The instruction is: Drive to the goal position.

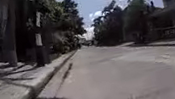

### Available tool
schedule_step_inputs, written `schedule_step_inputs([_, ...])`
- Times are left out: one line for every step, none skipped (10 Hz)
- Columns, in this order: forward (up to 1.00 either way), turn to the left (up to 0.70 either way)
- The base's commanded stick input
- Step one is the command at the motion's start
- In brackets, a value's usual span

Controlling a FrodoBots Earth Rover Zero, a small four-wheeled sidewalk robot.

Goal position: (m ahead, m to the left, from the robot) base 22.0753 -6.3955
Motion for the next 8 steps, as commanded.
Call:
schedule_step_inputs([1.00,0.00])
schedule_step_inputs([1.00,0.00])
schedule_step_inputs([1.00,0.00])
schedule_step_inputs([1.00,0.00])
schedule_step_inputs([1.00,0.00])
schedule_step_inputs([1.00,0.00])
schedule_step_inputs([1.00,0.00])
schedule_step_inputs([1.00,0.00])
